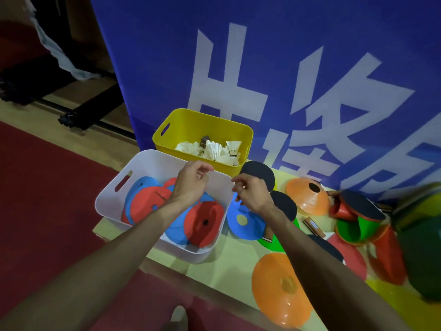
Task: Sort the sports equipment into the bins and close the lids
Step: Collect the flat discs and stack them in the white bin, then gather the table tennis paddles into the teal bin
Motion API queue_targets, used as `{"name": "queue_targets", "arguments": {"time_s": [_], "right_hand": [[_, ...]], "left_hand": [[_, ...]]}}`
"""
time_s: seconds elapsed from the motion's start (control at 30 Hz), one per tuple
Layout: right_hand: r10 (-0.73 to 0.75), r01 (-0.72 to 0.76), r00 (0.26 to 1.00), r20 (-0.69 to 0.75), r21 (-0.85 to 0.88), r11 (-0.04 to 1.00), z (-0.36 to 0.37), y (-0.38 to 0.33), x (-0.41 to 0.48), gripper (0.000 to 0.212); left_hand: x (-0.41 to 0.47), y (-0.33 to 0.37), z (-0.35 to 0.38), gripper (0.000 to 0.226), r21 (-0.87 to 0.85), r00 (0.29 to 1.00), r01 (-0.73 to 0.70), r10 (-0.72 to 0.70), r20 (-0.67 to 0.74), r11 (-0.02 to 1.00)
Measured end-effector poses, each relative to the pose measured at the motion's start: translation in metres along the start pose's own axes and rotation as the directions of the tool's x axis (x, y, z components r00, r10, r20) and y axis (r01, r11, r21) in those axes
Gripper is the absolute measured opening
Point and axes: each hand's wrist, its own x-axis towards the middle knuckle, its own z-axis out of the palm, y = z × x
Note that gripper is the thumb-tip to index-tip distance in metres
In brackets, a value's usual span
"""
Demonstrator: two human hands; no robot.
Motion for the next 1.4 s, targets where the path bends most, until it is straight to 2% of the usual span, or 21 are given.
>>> {"name": "queue_targets", "arguments": {"time_s": [0.17,0.4,0.6,0.77,1.03,1.2,1.3,1.4], "right_hand": [[0.049,-0.045,0.996,-0.081,0.054,0.998,-0.044,0.053,-0.029,0.023],[0.165,-0.152,0.982,-0.090,0.129,0.980,-0.097,0.149,-0.081,0.022],[0.293,-0.285,0.956,-0.011,0.207,0.936,-0.114,0.219,-0.124,0.022],[0.350,-0.337,0.936,-0.016,0.232,0.912,-0.121,0.255,-0.153,0.021],[0.473,-0.474,0.880,-0.035,-0.041,0.879,-0.122,0.307,-0.184,0.032],[0.498,-0.504,0.864,-0.075,-0.173,0.847,-0.115,0.328,-0.188,0.035],[0.527,-0.509,0.850,-0.020,-0.294,0.809,-0.111,0.329,-0.189,0.049],[0.530,-0.500,0.847,-0.029,-0.379,0.779,-0.107,0.332,-0.186,0.054]], "left_hand": [[-0.022,0.039,0.059,0.031,-0.008,0.995,-0.064,0.065,0.077,0.998],[-0.065,0.069,0.157,0.032,-0.014,0.965,-0.071,0.072,0.251,0.997],[-0.107,0.075,0.218,0.028,0.097,0.905,0.009,-0.050,0.423,0.995],[-0.134,0.077,0.249,0.025,0.185,0.858,0.031,-0.121,0.499,0.982],[-0.156,0.062,0.283,0.025,0.251,0.789,0.117,-0.244,0.564,0.961],[-0.156,0.059,0.294,0.027,0.245,0.784,0.137,-0.256,0.565,0.960],[-0.157,0.060,0.299,0.028,0.228,0.784,0.145,-0.252,0.567,0.963],[-0.153,0.061,0.300,0.029,0.207,0.791,0.153,-0.245,0.560,0.966]]}}
